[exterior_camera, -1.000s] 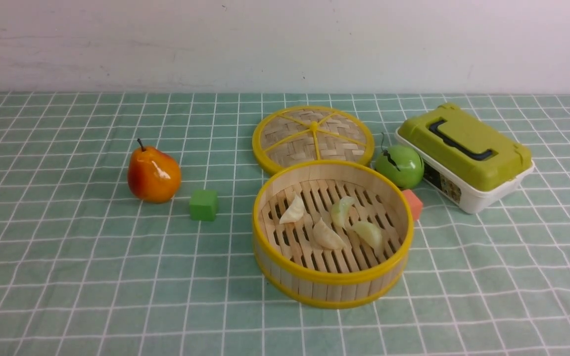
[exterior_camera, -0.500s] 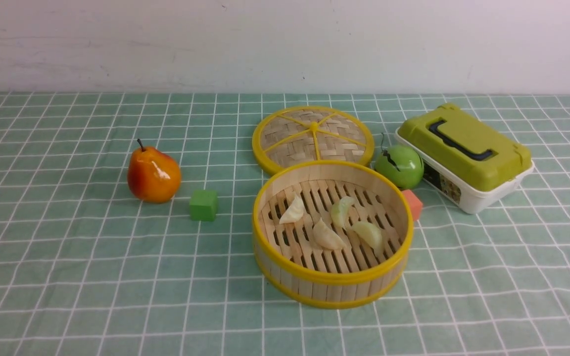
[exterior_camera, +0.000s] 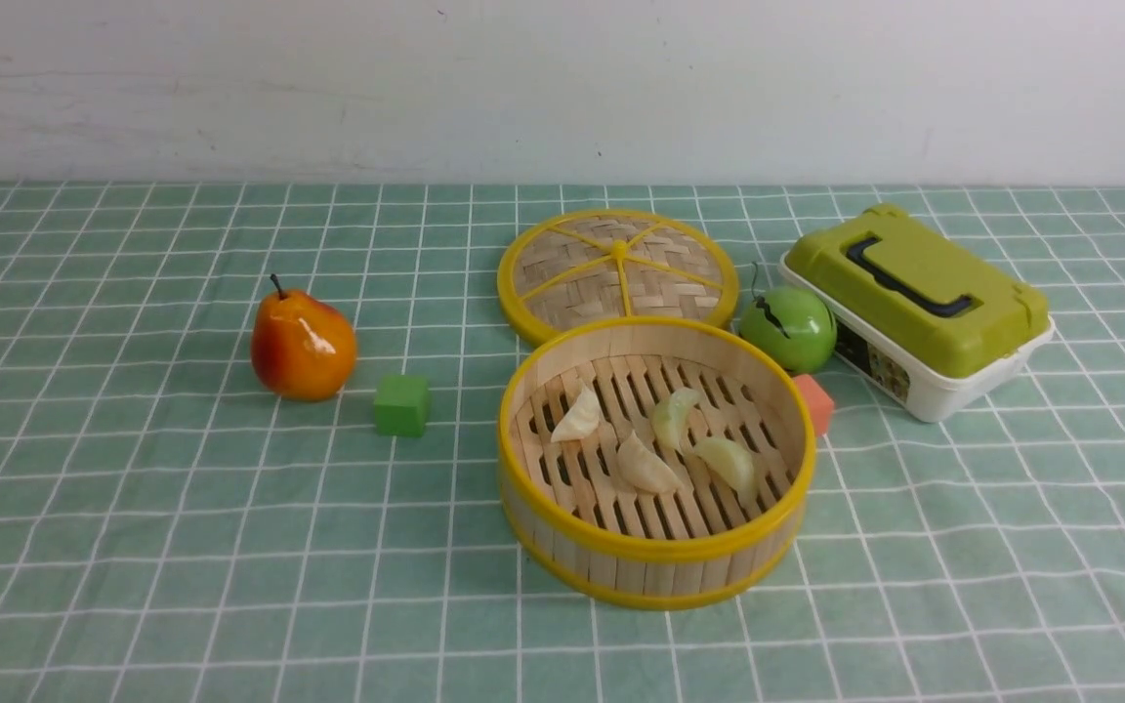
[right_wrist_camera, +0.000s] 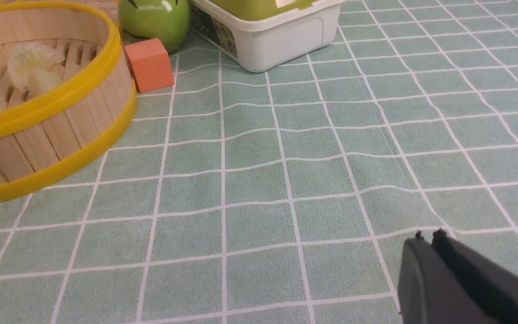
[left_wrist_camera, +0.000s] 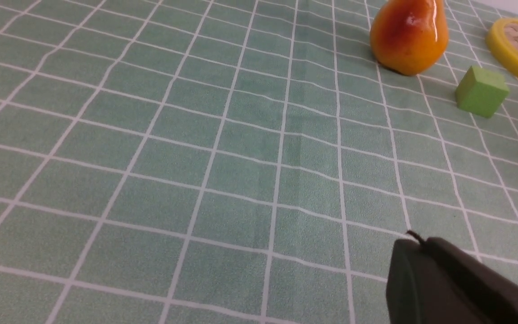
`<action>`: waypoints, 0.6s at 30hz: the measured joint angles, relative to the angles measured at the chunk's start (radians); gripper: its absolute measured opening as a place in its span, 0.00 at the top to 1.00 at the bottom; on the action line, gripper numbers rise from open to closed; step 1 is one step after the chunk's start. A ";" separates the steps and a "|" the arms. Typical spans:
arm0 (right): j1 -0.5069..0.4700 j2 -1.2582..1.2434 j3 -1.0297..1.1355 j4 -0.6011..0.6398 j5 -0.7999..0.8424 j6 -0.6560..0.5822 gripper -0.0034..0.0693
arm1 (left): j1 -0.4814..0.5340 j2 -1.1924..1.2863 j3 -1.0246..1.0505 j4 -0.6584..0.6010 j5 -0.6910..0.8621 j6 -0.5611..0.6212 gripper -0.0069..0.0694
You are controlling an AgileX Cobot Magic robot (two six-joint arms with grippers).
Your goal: Put the dumplings into the steamer on the table with the blue tablecloth.
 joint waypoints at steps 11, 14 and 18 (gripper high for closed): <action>0.000 0.000 0.000 0.000 0.000 0.000 0.90 | 0.000 0.000 0.000 0.000 0.000 0.000 0.93; 0.000 0.000 0.000 0.000 0.000 0.000 0.90 | 0.000 0.000 0.000 -0.006 0.000 0.000 0.93; 0.000 0.000 0.000 0.000 0.000 0.000 0.89 | 0.000 0.000 0.000 -0.012 -0.001 0.000 0.93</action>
